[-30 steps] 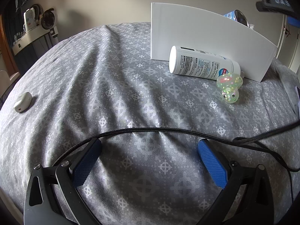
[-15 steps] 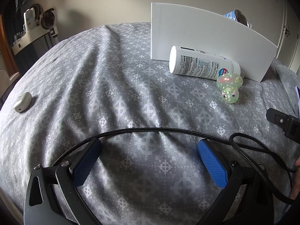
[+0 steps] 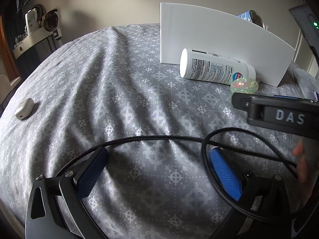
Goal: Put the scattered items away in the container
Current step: 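Move the right gripper to the glittery green squishy toy and grasp it, then lift the squishy toy with the right gripper and lower it into the box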
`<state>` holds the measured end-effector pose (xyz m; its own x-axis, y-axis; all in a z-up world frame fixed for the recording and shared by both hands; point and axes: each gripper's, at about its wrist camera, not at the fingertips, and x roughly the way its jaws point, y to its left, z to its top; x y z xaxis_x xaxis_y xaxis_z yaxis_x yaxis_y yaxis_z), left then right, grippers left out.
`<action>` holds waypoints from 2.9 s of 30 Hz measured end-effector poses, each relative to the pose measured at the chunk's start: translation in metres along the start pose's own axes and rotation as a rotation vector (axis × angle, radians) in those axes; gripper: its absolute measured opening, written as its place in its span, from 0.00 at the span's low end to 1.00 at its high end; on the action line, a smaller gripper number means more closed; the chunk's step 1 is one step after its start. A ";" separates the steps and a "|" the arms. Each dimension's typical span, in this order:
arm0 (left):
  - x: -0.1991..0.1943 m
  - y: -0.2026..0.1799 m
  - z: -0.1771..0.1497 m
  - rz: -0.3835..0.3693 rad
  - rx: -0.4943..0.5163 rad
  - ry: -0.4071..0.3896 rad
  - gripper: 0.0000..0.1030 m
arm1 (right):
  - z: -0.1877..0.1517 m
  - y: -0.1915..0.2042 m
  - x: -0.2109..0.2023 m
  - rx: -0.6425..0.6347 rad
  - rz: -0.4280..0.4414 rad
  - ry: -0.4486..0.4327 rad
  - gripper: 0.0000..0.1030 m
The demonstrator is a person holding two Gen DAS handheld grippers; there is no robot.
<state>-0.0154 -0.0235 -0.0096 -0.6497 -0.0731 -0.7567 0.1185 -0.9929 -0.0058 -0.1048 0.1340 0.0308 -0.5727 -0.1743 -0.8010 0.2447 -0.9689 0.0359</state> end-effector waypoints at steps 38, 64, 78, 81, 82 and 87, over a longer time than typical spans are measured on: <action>0.000 0.000 0.000 0.004 0.003 0.000 1.00 | 0.017 0.005 0.014 -0.053 0.010 -0.017 0.44; 0.001 0.000 0.000 0.004 0.004 0.000 1.00 | 0.074 0.043 -0.101 -0.181 -0.072 -0.381 0.44; 0.002 -0.001 0.000 0.006 0.005 0.000 1.00 | 0.153 0.000 -0.085 -0.113 -0.259 -0.389 0.44; 0.002 0.000 0.001 0.006 0.005 0.000 1.00 | 0.158 -0.007 -0.072 -0.102 -0.277 -0.353 0.44; 0.002 0.000 0.001 0.007 0.006 0.000 1.00 | 0.159 -0.009 -0.068 -0.102 -0.282 -0.343 0.44; 0.002 -0.001 0.001 0.006 0.005 0.000 1.00 | 0.158 -0.016 -0.055 -0.091 -0.295 -0.298 0.44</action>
<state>-0.0172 -0.0232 -0.0105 -0.6491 -0.0794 -0.7566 0.1185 -0.9929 0.0026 -0.2010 0.1309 0.1684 -0.8263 0.0523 -0.5608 0.0968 -0.9677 -0.2329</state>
